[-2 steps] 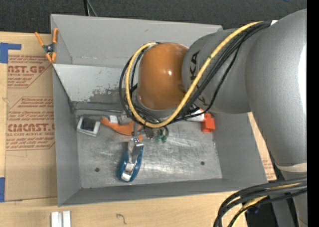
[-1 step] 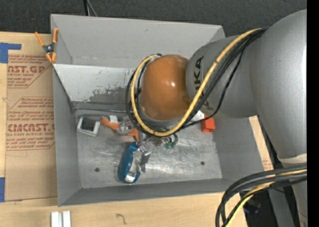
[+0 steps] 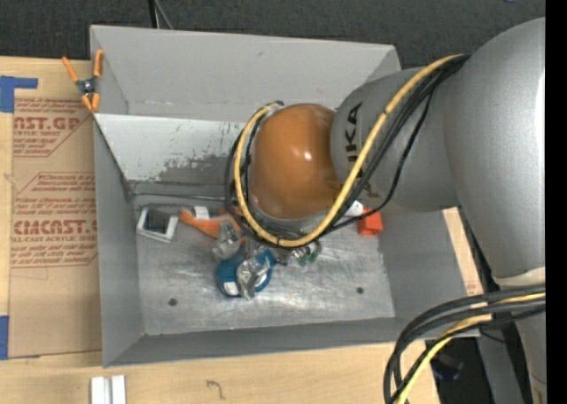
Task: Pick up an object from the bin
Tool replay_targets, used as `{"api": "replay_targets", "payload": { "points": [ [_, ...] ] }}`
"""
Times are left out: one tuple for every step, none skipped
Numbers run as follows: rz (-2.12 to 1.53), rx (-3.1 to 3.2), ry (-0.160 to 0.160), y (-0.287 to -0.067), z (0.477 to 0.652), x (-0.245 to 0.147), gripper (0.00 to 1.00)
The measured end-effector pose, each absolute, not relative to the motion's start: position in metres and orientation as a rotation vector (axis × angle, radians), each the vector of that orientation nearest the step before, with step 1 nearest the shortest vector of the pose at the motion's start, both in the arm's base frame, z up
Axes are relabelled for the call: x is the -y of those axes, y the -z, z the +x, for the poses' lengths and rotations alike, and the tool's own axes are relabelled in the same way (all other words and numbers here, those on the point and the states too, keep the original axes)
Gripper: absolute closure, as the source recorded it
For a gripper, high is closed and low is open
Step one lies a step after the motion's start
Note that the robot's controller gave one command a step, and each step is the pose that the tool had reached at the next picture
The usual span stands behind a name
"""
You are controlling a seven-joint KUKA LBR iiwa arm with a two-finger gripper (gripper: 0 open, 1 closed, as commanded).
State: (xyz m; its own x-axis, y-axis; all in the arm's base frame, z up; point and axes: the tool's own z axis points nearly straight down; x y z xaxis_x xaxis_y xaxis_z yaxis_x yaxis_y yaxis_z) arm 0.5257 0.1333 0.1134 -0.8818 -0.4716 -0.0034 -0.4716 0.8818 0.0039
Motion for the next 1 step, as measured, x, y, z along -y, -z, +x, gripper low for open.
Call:
{"api": "replay_targets", "payload": {
  "points": [
    [-0.763, -3.045, -0.008, -0.1134, 0.5257, -0.1333, 1.00]
  ]
}}
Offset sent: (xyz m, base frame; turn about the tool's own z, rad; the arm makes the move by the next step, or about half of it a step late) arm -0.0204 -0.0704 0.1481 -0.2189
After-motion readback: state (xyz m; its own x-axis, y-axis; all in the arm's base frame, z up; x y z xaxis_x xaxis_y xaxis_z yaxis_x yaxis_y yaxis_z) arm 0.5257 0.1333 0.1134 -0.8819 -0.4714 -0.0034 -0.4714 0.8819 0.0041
